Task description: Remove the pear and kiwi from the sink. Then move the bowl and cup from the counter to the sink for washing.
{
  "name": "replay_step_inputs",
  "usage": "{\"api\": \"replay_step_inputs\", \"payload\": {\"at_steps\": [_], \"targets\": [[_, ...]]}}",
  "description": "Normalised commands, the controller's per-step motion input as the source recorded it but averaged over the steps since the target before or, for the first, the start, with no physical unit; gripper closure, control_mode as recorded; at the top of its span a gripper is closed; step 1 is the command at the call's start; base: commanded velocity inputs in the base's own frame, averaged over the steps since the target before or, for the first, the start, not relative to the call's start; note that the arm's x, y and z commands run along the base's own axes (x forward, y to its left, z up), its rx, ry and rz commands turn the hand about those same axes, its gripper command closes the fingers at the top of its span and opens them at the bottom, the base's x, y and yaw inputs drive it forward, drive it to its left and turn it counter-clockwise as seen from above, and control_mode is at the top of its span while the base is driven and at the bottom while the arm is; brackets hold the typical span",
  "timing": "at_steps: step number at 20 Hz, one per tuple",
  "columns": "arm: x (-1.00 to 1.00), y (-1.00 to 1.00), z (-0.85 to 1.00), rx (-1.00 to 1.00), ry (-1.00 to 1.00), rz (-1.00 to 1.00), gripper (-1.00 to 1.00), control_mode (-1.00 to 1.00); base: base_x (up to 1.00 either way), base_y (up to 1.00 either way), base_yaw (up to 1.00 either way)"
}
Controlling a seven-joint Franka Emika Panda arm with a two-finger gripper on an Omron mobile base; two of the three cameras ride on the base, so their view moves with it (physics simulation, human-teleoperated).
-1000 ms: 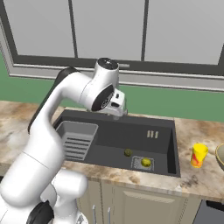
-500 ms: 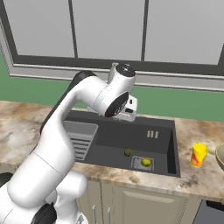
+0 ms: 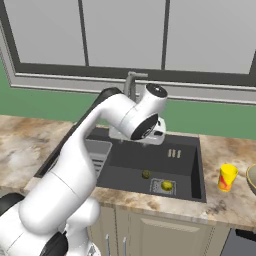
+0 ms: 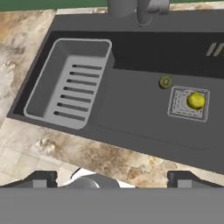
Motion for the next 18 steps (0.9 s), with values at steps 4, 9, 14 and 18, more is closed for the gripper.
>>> {"api": "replay_step_inputs", "payload": {"at_steps": [4, 9, 14, 18], "targets": [[0.04, -0.01, -0.31, -0.12, 0.08, 0.01, -1.0, -1.0, 0.0, 0.0, 0.0], [0.02, -0.04, -0.29, -0.12, 0.05, 0.0, -1.0, -1.0, 0.0, 0.0, 0.0], [0.01, -0.1, -0.27, -0.04, 0.02, 0.0, -1.0, -1.0, 0.0, 0.0, 0.0], [0.03, -0.14, -0.27, -0.05, 0.0, 0.0, -1.0, -1.0, 0.0, 0.0, 0.0]]}}
